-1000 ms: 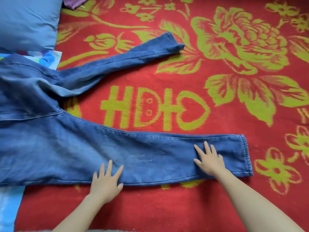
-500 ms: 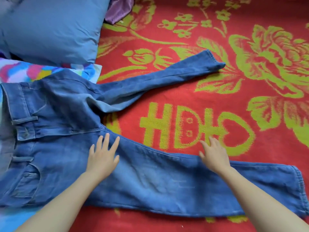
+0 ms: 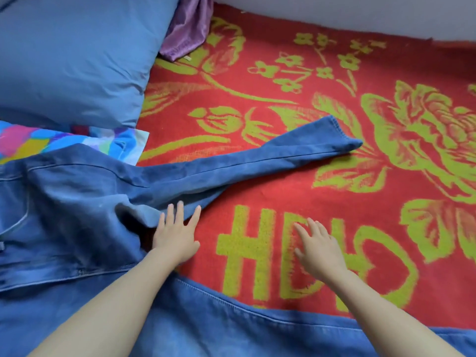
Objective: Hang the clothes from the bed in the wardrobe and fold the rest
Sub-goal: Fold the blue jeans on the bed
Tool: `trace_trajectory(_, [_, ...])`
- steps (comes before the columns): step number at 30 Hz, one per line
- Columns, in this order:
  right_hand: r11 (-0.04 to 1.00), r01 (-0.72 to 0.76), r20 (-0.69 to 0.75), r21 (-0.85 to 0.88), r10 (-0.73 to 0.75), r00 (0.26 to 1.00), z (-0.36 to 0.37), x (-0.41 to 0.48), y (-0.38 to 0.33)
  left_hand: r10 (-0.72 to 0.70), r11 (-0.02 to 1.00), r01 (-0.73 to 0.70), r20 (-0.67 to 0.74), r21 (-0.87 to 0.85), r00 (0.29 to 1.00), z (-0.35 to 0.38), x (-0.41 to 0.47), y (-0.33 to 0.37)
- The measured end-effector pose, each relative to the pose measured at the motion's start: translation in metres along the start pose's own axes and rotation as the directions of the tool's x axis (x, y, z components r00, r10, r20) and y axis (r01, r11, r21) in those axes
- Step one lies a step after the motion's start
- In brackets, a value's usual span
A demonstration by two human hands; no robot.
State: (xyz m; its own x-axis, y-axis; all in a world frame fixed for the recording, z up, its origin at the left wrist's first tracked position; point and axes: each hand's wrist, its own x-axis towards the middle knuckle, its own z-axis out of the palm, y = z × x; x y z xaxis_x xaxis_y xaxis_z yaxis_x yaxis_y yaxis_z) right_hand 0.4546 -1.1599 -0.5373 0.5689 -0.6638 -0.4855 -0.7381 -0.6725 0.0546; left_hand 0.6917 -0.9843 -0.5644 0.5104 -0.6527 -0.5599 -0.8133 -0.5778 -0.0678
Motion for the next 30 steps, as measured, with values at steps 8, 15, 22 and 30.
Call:
trace_trajectory(8, [0.984, -0.149, -0.114, 0.1, 0.16, 0.98, -0.044, 0.093, 0.035, 0.018, 0.994, 0.021, 0.356, -0.104, 0.934, -0.011, 0.041, -0.007])
trace_trajectory(15, [0.985, -0.163, -0.145, 0.062, 0.17, 0.975, -0.077, 0.177, 0.044, 0.038, 0.995, 0.008, 0.429, -0.104, 0.903, -0.011, 0.05, -0.008])
trace_trajectory(22, [0.974, -0.179, -0.307, -0.141, 0.129, 0.943, -0.059, 0.169, 0.042, 0.009, 0.997, 0.019, 0.383, -0.07, 0.924, -0.005, 0.048, -0.012])
trace_trajectory(30, [0.94, -0.038, -0.111, 0.339, 0.081, 0.991, -0.097, 0.052, 0.112, 0.106, 0.994, -0.087, -0.363, 0.07, 0.926, -0.003, -0.008, -0.003])
